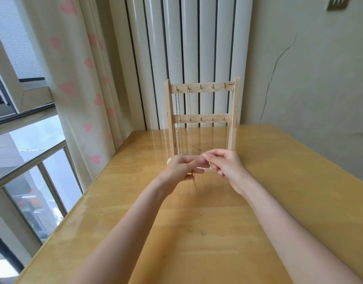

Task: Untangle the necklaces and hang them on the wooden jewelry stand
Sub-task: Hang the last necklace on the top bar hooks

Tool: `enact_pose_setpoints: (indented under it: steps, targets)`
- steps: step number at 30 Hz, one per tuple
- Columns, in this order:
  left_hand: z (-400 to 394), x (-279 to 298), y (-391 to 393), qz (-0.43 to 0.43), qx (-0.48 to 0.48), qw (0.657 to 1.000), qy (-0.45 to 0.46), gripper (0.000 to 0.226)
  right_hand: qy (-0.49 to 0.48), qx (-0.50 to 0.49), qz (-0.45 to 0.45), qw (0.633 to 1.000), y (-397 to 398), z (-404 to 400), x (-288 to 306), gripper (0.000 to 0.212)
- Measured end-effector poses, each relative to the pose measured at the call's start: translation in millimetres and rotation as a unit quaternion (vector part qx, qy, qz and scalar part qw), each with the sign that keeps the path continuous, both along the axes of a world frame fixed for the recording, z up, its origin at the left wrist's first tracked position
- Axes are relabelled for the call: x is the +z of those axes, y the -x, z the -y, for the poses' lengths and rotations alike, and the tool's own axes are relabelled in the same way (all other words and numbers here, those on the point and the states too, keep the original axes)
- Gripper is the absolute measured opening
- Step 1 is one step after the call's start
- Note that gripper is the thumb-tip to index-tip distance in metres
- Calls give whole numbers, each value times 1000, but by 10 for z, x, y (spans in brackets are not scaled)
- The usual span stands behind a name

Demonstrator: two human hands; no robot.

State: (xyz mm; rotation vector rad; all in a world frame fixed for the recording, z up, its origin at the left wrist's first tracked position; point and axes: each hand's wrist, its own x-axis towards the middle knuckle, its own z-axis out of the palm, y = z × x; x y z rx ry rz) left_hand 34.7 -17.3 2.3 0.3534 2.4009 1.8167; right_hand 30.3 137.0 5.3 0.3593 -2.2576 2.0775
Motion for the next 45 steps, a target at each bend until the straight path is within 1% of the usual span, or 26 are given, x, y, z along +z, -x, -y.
enact_pose_setpoints:
  steps: [2,5,7,9,13,15,16,17,18,20,21,23,24,25,27,28,29,30,31,33,35,39,42,45]
  targets:
    - [13,49,-46,-6,16,1000,-9,17,-10,7,3,1000,-10,0,47,13]
    - [-28,142,-86,-44,66,997,14,17,-28,29,16,999,-25,-20,90,16]
    - [-25,201,-81,-91,114,988,55,18,-78,36,27,996,-48,-40,126,16]
    - [19,226,-58,-118,141,977,109,19,-124,12,26,992,-66,-58,167,13]
    - [81,171,-46,-115,144,965,188,16,-68,-16,-5,998,-92,-79,333,13]
    - [91,136,-38,-154,179,935,264,17,-53,-20,-29,998,-102,-65,451,13]
    - [104,122,-34,-167,196,923,284,19,-25,-18,-32,999,-94,-55,504,13]
    - [117,112,-29,-169,204,922,283,20,16,-13,-25,999,-93,-50,561,12]
    - [128,102,-21,-163,205,927,267,20,64,-4,-12,998,-85,-41,606,11]
    - [147,96,2,-140,209,945,211,22,131,13,4,991,-79,-23,686,11]
    - [144,102,10,-117,214,957,158,22,143,21,8,989,-86,-9,722,12]
    - [119,145,5,-47,224,973,-7,22,136,34,15,990,-97,20,779,14]
    - [110,183,-3,-6,224,968,-110,21,121,38,20,992,-106,30,797,15]
    - [107,226,-22,36,211,953,-215,20,106,41,29,993,-112,31,797,16]
    - [126,312,-51,94,162,896,-404,21,93,46,54,993,-105,11,757,16]
    - [139,346,-59,110,140,865,-468,23,91,46,65,993,-98,-5,719,17]
    - [150,381,-67,120,127,848,-501,25,90,45,74,992,-91,-23,676,17]
    - [154,411,-71,122,123,849,-500,26,96,42,81,991,-83,-39,634,18]
    - [152,431,-67,115,128,865,-470,26,112,39,87,989,-78,-54,599,18]
    - [150,425,-46,85,148,910,-377,22,155,36,97,983,-65,-78,554,17]
    - [159,401,-23,60,165,937,-301,17,176,28,98,979,-48,-90,539,16]
    - [162,320,-8,30,188,956,-225,17,185,33,95,978,-20,-94,532,14]
    - [163,227,-10,-3,208,968,-137,19,228,60,88,968,-7,-105,567,15]
    - [163,84,34,-4,222,973,-69,20,271,82,71,956,-15,-102,644,13]
